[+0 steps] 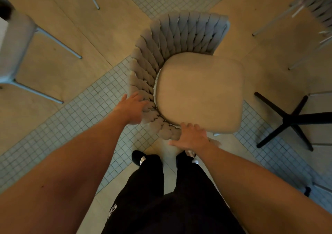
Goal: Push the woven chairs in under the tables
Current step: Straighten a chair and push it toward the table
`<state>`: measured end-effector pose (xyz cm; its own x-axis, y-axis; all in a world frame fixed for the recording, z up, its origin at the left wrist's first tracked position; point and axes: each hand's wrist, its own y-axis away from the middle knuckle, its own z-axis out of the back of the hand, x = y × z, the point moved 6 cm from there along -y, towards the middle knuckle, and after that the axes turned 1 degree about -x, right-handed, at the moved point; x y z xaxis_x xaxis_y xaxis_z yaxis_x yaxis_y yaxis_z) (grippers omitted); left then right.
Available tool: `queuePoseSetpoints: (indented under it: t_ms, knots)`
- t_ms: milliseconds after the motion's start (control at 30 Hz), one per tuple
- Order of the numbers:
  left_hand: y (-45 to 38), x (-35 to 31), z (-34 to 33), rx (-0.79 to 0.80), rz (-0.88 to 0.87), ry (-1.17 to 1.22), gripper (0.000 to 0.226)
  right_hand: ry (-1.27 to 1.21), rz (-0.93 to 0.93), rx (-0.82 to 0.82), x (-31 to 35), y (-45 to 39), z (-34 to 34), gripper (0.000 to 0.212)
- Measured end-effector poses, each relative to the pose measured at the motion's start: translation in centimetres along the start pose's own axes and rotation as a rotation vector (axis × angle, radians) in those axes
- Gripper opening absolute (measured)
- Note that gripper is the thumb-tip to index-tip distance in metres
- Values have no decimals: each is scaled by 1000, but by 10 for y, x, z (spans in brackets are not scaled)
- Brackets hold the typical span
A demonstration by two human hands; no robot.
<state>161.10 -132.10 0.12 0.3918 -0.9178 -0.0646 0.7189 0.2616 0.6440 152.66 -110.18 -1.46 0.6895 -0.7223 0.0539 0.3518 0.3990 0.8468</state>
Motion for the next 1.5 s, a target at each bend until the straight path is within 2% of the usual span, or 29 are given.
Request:
queuePoseSetpoints:
  t_ms: [167, 433, 633, 800, 1067, 1333, 1500]
  knots:
    - [24, 17, 12, -38, 13, 108, 66, -61, -11, -56, 49, 8, 14, 105]
    - [55, 67, 10, -37, 18, 106, 69, -146, -48, -105, 111, 18, 34, 99]
    - [58, 92, 28, -91, -5, 106, 69, -182, -74, -139, 130, 16, 50, 100]
    - [49, 115, 37, -76, -28, 85, 68, -229, -77, -160, 149, 6, 60, 100]
    - [12, 148, 52, -6, -110, -45, 68, -364, -156, -146, 160, -22, 68, 104]
    - [-39, 156, 81, 74, -269, -180, 70, -531, -286, -108, 159, -43, 80, 105]
    - [-81, 166, 109, 69, -350, -243, 73, -623, -339, -130, 162, -56, 101, 104]
